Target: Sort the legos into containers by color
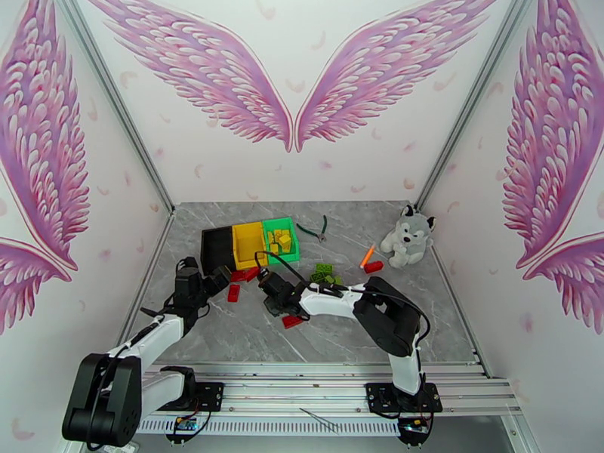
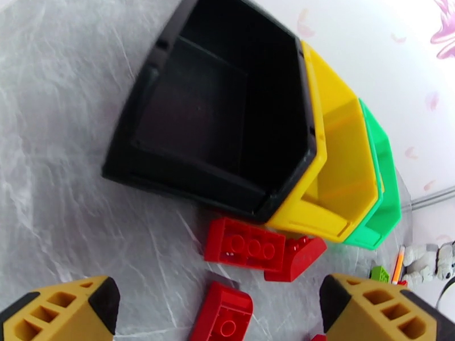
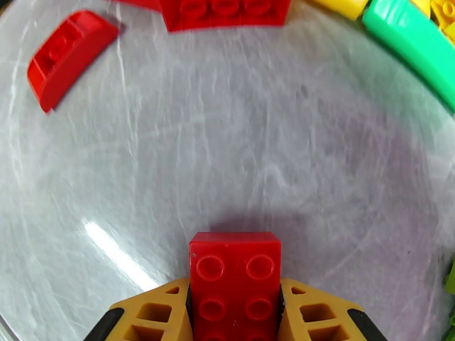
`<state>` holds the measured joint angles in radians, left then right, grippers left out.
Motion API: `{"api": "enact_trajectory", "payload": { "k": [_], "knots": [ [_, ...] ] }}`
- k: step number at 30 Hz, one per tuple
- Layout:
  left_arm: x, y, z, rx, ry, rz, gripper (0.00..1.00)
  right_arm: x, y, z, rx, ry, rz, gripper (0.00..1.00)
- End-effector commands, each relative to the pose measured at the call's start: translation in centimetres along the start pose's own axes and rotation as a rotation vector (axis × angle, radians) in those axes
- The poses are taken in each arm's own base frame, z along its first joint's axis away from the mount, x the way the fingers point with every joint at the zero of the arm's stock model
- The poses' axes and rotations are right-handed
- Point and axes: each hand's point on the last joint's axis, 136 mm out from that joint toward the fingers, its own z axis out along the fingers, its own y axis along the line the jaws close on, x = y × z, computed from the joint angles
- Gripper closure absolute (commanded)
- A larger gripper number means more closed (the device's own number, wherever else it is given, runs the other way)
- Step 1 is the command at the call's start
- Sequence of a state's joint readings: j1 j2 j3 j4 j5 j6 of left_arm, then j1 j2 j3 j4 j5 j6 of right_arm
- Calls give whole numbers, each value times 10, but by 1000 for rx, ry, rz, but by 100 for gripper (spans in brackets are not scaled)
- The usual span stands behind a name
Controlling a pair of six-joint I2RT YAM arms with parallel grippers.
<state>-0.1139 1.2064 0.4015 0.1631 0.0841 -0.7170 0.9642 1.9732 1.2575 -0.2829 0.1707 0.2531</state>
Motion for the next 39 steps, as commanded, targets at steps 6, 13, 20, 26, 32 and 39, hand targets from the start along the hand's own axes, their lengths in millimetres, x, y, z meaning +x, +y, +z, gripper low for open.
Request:
{"api": "enact_trajectory", "payload": {
  "k": [6, 13, 20, 26, 32, 39],
  "knots": [
    [-25, -54, 4, 105, -40, 66, 1, -89, -8, -16, -118, -169, 152, 69],
    [-52, -61, -3, 90, -122, 68, 1, -158, -28, -10, -164, -278, 239, 69],
    [-37, -41, 0, 38, -102, 57, 3, -212, -40, 8, -183, -334, 270, 66],
    [-25, -20, -10, -16, -104, 49, 3, -239, -52, 22, -200, -356, 303, 51],
    [-9, -9, -10, -70, -70, 89, 6, -252, -53, 9, -217, -385, 279, 38],
    [20, -13, 5, -170, -6, 226, 11, -245, -43, -19, -263, -398, 246, 39]
  ]
}}
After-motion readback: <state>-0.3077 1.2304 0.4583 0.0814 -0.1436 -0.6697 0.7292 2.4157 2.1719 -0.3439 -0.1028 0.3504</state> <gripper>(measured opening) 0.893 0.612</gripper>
